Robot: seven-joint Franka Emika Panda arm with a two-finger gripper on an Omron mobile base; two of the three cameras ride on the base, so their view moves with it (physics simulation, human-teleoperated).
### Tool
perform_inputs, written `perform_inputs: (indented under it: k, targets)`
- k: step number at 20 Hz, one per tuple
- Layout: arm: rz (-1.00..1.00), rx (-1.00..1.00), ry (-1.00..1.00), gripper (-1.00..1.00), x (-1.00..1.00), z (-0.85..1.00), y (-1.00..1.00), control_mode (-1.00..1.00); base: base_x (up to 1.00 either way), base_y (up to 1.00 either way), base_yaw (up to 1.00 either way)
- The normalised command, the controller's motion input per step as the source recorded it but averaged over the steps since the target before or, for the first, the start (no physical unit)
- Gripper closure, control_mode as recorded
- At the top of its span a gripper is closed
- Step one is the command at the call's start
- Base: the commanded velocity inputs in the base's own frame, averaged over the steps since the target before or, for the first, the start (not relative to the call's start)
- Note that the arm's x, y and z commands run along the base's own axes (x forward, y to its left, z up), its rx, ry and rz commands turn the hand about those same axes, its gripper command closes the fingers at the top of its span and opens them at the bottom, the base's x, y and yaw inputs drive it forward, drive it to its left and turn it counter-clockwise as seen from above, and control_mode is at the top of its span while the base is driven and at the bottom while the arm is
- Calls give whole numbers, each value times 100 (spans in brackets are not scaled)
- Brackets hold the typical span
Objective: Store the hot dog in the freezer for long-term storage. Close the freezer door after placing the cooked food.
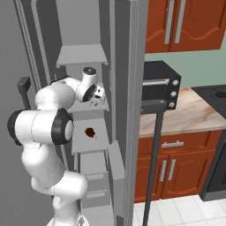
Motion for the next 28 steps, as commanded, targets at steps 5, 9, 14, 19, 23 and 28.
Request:
perform_inputs:
  k: [5,9,14,19,23,28]
  targets:
    - [0,-2,0,-100,-97,26,0,-100,0,0,0]
    - [0,-2,0,-100,-99,34,0,-100,0,0,0]
    - [0,-5,0,-100,-100,54,3,-100,0,0,0]
    - [-2,-10,0,-100,-100,57,13,-100,0,0,0]
    - [-4,-11,0,-100,-100,53,14,-100,0,0,0]
    - [0,-8,0,-100,-100,22,22,-100,0,0,0]
